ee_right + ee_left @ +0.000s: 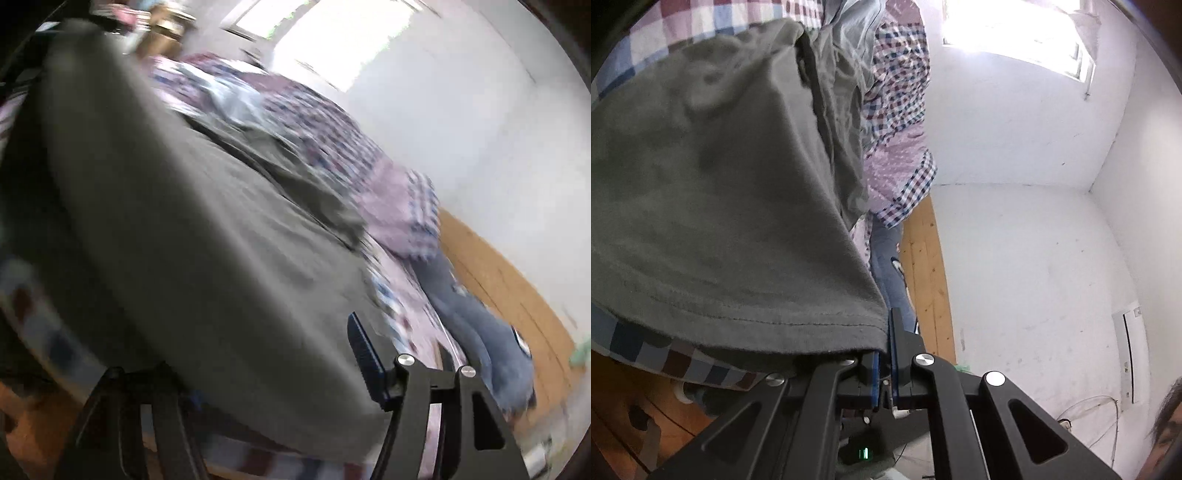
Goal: Fold clothes
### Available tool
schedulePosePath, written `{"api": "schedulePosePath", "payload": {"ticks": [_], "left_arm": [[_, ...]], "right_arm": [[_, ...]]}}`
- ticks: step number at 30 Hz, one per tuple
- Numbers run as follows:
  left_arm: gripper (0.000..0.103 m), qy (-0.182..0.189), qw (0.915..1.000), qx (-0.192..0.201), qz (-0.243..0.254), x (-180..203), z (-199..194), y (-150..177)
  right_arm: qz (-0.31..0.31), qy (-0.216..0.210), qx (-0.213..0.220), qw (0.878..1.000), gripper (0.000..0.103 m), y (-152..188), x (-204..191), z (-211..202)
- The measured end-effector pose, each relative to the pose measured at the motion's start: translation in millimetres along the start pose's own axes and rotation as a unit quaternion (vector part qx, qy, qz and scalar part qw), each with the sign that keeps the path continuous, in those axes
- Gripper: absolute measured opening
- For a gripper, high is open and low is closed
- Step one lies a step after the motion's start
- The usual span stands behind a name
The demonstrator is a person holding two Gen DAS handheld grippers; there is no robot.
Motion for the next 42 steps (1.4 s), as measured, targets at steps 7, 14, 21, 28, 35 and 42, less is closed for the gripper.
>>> {"api": "schedulePosePath", "payload": {"ticks": [7,14,21,28,35,42], "left_arm": [[0.002,-0.010,0.9999,-0.001,-0.004,-5.9,-0.1,0.0],[0.002,-0.036,0.9993,0.002,-0.005,-15.6,-3.9,2.2],[0.002,-0.064,0.9979,-0.006,0.004,-23.6,1.1,5.1],[0.025,-0.200,0.9778,-0.020,0.058,-51.6,-1.4,9.5],[0.068,-0.305,0.9410,0.007,0.146,-61.0,-26.3,3.0],[0.068,-0.415,0.8560,0.000,0.308,-47.6,-95.4,13.6]], "right_arm": [[0.065,0.096,-0.058,0.992,0.068,39.4,98.7,13.8],[0.055,0.091,-0.087,0.991,0.057,60.0,125.3,16.3],[0.062,0.017,-0.097,0.993,0.001,60.6,119.9,10.9],[0.095,-0.021,-0.098,0.990,0.000,59.2,134.7,-1.2],[0.169,-0.042,-0.110,0.979,0.000,54.5,143.7,12.0],[0.257,-0.070,-0.133,0.955,0.001,54.6,153.7,34.8]]}}
Point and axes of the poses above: each gripper's, at about its wrist camera, not at the fingertips, and z roughly the way its jaws point, x to its right, y to its underside, the point moved 9 cm from there along z, roughly the way its jaws point, and after that the axes turned 6 degrees about x, right-handed, at the moved point
